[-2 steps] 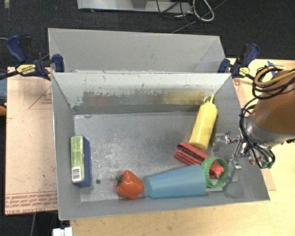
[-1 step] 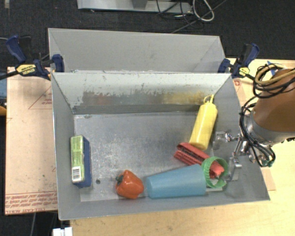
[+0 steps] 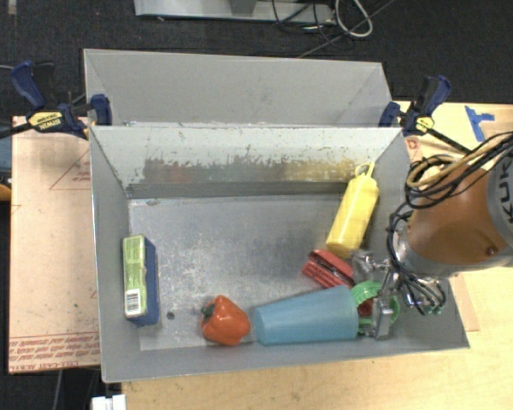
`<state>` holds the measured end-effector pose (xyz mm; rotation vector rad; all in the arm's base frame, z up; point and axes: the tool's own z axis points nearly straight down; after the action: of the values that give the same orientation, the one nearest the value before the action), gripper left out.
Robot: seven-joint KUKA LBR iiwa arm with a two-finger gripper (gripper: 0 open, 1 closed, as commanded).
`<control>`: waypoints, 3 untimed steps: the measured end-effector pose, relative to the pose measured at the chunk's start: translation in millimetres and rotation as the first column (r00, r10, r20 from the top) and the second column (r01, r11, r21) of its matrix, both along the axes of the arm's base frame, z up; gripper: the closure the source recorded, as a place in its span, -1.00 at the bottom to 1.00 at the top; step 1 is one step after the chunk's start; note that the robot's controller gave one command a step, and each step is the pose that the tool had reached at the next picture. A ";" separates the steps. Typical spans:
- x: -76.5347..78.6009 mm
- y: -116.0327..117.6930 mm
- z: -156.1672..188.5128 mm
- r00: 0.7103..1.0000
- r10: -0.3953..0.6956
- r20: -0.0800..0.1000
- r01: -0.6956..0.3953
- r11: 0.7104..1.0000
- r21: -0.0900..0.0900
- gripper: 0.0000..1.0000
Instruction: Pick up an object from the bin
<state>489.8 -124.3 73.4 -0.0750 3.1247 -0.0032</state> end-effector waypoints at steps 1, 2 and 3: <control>-10.7 0.0 51.8 1.000 0.027 -0.007 -0.027 1.000 0.000 -1.00; -2.8 -24.8 26.5 0.998 0.063 -0.006 -0.063 0.998 0.001 -1.00; -3.9 -8.2 0.4 0.999 0.040 0.014 -0.039 0.999 -0.004 -1.00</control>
Offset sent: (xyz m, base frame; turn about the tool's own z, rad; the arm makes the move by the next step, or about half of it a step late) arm -0.0036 -0.0251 0.0266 -0.0657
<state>485.9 -132.5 73.8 -0.1361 3.1081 -0.0087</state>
